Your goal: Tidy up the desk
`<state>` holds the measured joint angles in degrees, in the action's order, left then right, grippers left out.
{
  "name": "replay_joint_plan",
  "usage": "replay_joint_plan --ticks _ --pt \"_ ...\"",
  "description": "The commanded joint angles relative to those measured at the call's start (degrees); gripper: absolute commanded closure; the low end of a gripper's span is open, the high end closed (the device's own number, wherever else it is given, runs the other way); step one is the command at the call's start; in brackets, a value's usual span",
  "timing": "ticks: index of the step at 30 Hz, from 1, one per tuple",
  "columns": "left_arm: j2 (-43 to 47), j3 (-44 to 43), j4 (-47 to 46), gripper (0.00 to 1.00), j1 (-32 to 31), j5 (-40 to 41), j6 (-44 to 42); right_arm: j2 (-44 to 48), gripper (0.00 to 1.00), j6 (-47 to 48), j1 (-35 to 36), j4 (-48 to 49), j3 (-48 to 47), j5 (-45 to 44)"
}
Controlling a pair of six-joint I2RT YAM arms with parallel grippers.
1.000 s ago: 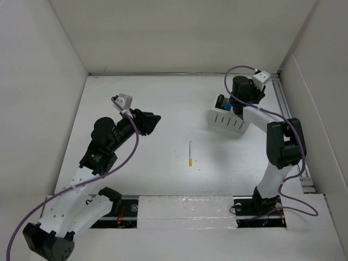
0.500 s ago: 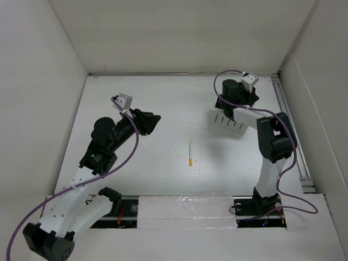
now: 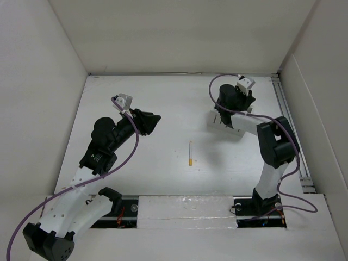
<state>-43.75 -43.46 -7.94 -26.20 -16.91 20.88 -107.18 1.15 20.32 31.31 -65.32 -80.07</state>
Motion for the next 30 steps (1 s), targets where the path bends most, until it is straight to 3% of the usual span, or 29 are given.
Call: replay_joint_plan --ticks 1,5,9,17,19,22,24,30 --pt "0.7 0.0 -3.1 0.61 -0.2 -0.4 0.0 4.7 0.78 0.0 1.6 2.6 1.5 -0.7" --pt "0.9 0.0 -3.1 0.61 -0.2 -0.2 0.0 8.7 0.75 -5.4 2.6 -3.0 2.7 0.9" --pt "0.6 0.0 -3.2 0.61 -0.2 -0.8 0.0 14.4 0.73 -15.6 2.6 -15.3 2.3 6.3" --pt "0.9 -0.2 -3.0 0.61 -0.2 -0.5 -0.2 26.4 0.70 -22.7 -1.9 -21.8 7.4 35.4" --pt "1.0 -0.1 -2.8 0.62 -0.2 0.4 -0.3 28.1 0.73 -23.5 -1.9 -23.4 8.5 43.9" --pt "0.6 -0.3 -2.8 0.62 -0.2 -0.2 -0.2 31.1 1.00 -23.9 -1.3 -26.1 9.3 56.7" --pt "1.3 -0.1 -3.0 0.62 -0.2 -0.5 -0.1 33.2 1.00 -23.8 1.7 -25.3 12.0 64.1" --pt "1.8 0.0 -2.8 0.62 -0.2 -0.4 -0.1 32.8 1.00 -25.4 12.5 -30.1 16.4 65.6"
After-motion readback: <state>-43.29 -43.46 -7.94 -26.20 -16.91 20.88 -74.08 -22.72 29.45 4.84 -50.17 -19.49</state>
